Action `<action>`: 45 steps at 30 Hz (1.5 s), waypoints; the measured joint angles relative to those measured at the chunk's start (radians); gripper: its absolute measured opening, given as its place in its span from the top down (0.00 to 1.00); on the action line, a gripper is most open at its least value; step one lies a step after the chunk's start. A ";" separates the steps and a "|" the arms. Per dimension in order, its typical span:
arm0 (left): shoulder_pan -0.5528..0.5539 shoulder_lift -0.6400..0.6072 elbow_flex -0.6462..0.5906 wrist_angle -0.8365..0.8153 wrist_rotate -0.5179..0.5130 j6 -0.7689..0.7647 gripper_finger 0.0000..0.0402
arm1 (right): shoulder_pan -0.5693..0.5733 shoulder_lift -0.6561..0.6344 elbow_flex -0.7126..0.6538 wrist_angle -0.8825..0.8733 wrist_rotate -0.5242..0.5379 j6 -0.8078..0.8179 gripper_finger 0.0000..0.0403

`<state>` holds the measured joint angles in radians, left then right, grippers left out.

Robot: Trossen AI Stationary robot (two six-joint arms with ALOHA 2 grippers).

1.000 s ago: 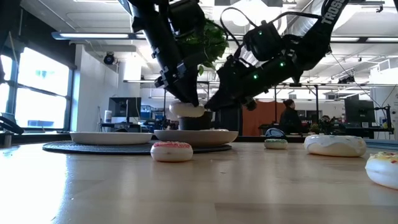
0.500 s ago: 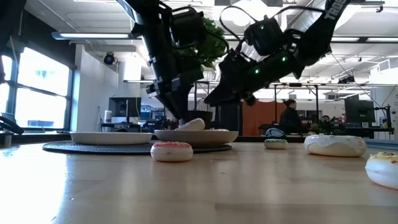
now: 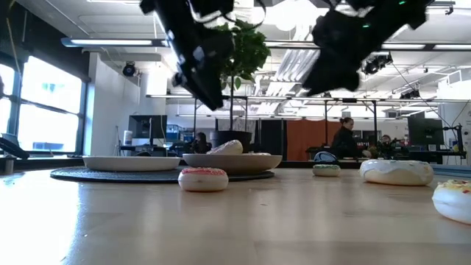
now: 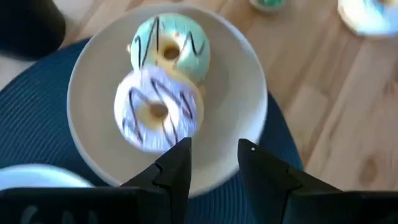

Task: Pick & Place donuts
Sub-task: Put the large white donut onto the brown plate

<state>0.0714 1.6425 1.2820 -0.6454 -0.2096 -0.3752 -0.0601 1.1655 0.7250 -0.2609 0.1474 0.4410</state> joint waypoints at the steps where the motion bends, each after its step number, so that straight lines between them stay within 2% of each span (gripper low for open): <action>1: -0.016 -0.012 0.000 -0.008 -0.015 0.000 0.69 | 0.018 -0.012 0.000 -0.052 0.000 0.024 0.59; 3: -0.052 -0.036 0.001 -0.014 -0.051 0.000 0.69 | 0.051 -0.025 0.000 -0.120 -0.015 0.014 0.59; 9: -0.159 -0.083 0.000 -0.075 -0.133 -0.047 0.69 | 0.096 -0.014 0.000 -0.191 -0.017 -0.216 0.59; 12: -0.209 -0.090 0.000 -0.117 -0.167 -0.097 0.69 | 0.095 -0.005 0.000 -0.198 -0.028 -0.188 0.59; 15: -0.259 -0.090 0.000 -0.165 -0.191 -0.163 0.69 | 0.116 0.025 0.000 -0.278 -0.047 -0.125 0.59; 19: -0.319 -0.090 0.000 -0.193 -0.234 -0.225 0.69 | 0.157 0.105 -0.001 -0.393 0.000 -0.066 0.59; 25: -0.362 -0.090 0.000 -0.186 -0.249 -0.239 0.69 | 0.182 0.230 -0.001 -0.436 -0.052 -0.022 0.59; 30: -0.369 -0.090 0.000 -0.186 -0.251 -0.239 0.69 | 0.181 0.310 -0.001 -0.434 -0.019 -0.022 0.60; 34: -0.366 -0.090 0.000 -0.188 -0.255 -0.238 0.69 | 0.181 0.327 0.000 -0.427 -0.016 -0.019 0.67; 42: -0.367 -0.090 0.000 -0.203 -0.297 -0.248 0.69 | 0.178 0.259 0.015 -0.424 -0.013 0.044 0.95; 44: -0.367 -0.104 -0.001 -0.235 -0.307 -0.279 0.69 | 0.185 0.239 0.039 -0.386 0.040 0.051 0.97; 45: -0.367 -0.115 -0.001 -0.256 -0.315 -0.301 0.69 | 0.197 0.233 0.050 -0.346 0.102 0.034 0.97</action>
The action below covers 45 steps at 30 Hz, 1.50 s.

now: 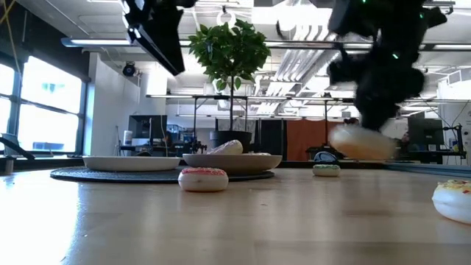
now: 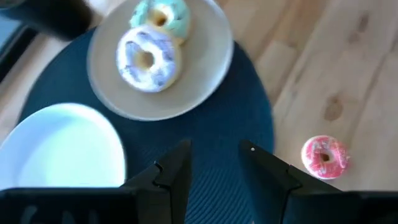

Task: Pick & Place donuts
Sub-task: Put the large white donut onto the brown plate

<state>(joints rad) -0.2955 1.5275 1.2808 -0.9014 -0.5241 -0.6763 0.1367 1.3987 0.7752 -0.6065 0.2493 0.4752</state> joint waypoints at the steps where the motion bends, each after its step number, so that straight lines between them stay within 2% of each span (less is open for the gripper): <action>1: 0.000 -0.009 0.000 -0.012 -0.011 -0.022 0.69 | 0.014 -0.001 0.007 0.057 0.072 -0.044 0.96; 5: -0.002 -0.039 0.000 -0.095 -0.089 -0.114 0.69 | 0.070 0.035 0.011 0.464 0.412 -0.289 0.93; 7: -0.002 -0.053 0.001 -0.132 -0.127 -0.144 0.69 | 0.083 0.082 0.012 0.703 0.539 -0.440 0.94; 10: 0.001 -0.062 0.001 -0.161 -0.152 -0.167 0.69 | 0.070 0.173 0.012 0.974 0.611 -0.650 0.96; 13: 0.001 -0.059 0.000 -0.176 -0.154 -0.167 0.69 | 0.029 0.264 0.013 1.124 0.609 -0.723 0.97; 18: 0.000 -0.060 0.000 -0.172 -0.141 -0.167 0.69 | -0.056 0.368 0.052 1.100 0.607 -0.666 0.95; 22: 0.000 -0.060 0.000 -0.172 -0.143 -0.168 0.69 | -0.105 0.415 0.074 1.068 0.448 -0.574 0.95; 27: 0.000 -0.060 0.000 -0.172 -0.148 -0.171 0.69 | -0.130 0.422 0.085 0.977 0.356 -0.486 0.95; 32: 0.000 -0.060 0.000 -0.172 -0.149 -0.170 0.69 | -0.150 0.423 0.084 0.922 0.215 -0.464 0.88; 40: 0.000 -0.060 0.000 -0.172 -0.148 -0.168 0.69 | -0.154 0.414 0.084 0.897 0.213 -0.543 0.71; 45: 0.000 -0.060 0.001 -0.171 -0.148 -0.167 0.69 | -0.153 0.353 0.084 0.879 0.220 -0.570 0.63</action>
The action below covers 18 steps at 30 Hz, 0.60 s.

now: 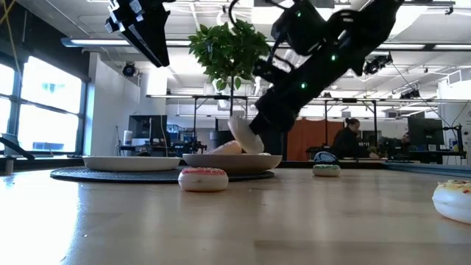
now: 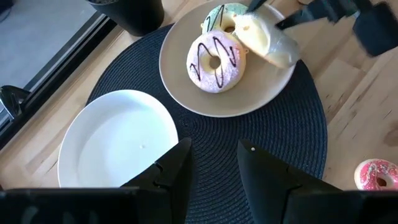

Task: Pick & Place donuts
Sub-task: Put the large white donut onto the brown plate

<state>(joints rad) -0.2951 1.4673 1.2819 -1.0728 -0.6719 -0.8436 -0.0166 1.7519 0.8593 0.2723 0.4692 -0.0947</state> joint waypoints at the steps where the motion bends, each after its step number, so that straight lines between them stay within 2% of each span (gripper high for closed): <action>1: 0.000 0.001 0.000 0.000 0.000 0.000 0.69 | 0.000 -0.015 0.000 -0.011 0.001 0.000 0.62; 5: 0.000 0.009 0.000 0.000 0.007 0.000 0.69 | 0.000 -0.053 0.000 -0.041 -0.015 0.011 0.58; 13: 0.000 0.008 0.000 0.009 0.009 -0.003 0.69 | 0.004 0.000 0.000 -0.084 0.014 0.066 0.56; 18: 0.000 0.008 0.000 0.018 0.018 -0.002 0.69 | 0.026 -0.006 0.001 -0.028 0.131 0.044 0.55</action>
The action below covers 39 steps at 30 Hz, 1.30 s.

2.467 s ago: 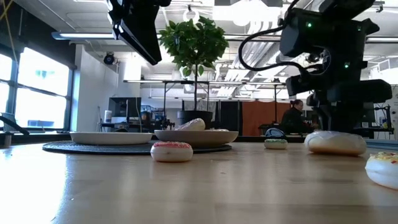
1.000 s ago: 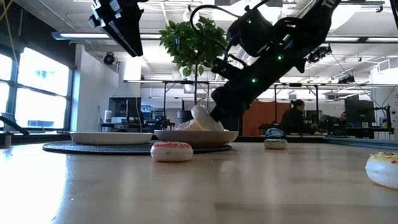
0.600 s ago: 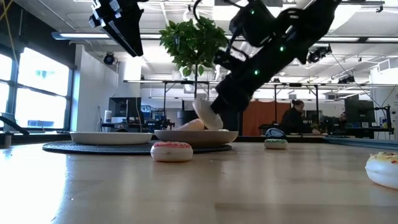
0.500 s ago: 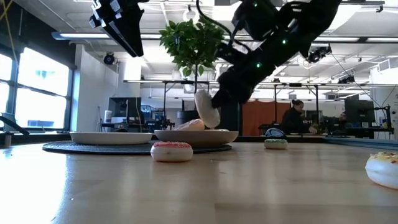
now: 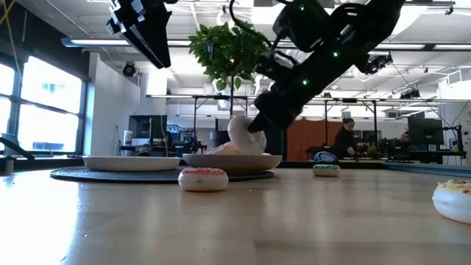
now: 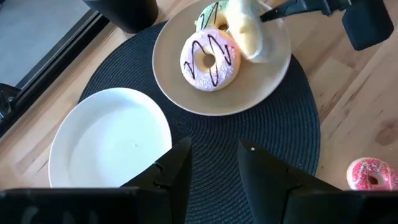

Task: Pick & Place donuts
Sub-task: Put the large white donut onto the brown plate, then put the top small green donut onto the white plate

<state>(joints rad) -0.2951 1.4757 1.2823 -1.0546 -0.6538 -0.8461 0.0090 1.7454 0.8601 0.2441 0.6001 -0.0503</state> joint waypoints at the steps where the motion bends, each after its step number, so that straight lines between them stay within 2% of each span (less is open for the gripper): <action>1: 0.000 0.000 0.000 0.005 0.001 0.001 0.69 | 0.000 0.000 0.000 -0.014 0.000 -0.038 0.55; 3: 0.000 0.000 0.000 0.011 0.000 0.002 0.69 | 0.000 0.001 -0.001 -0.052 0.037 -0.079 0.55; 5: 0.000 0.000 0.000 0.010 -0.006 0.002 0.69 | 0.000 0.002 -0.001 -0.047 0.059 -0.004 0.55; 8: 0.000 0.000 0.000 0.010 -0.007 0.002 0.69 | 0.000 0.000 -0.001 -0.047 -0.025 0.045 0.55; 10: 0.000 0.000 0.000 0.009 -0.007 0.002 0.69 | 0.006 0.000 -0.001 -0.057 -0.031 0.017 0.55; 17: 0.000 0.000 0.000 0.005 -0.003 0.002 0.69 | 0.044 -0.056 0.033 -0.086 0.079 -0.099 0.55; 21: 0.000 0.000 0.000 0.005 -0.003 0.003 0.69 | 0.072 -0.151 0.088 -0.270 0.028 -0.070 0.56; 27: 0.000 0.000 0.000 -0.023 0.011 0.003 0.69 | 0.102 -0.284 0.128 -0.685 -0.109 0.185 0.56; 31: 0.000 -0.021 -0.002 -0.169 0.017 -0.042 0.69 | 0.122 -0.350 0.122 -0.948 -0.171 0.391 0.56; 36: 0.000 -0.114 -0.002 -0.468 -0.006 -0.239 0.69 | 0.160 -0.395 0.122 -1.052 -0.180 0.460 0.56; 39: -0.001 -0.173 -0.009 -0.512 -0.043 -0.305 0.69 | 0.163 -0.393 0.094 -1.025 -0.191 0.439 0.56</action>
<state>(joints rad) -0.2960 1.3025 1.2735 -1.5662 -0.6972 -1.1509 0.1715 1.3527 0.9543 -0.7811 0.4087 0.3891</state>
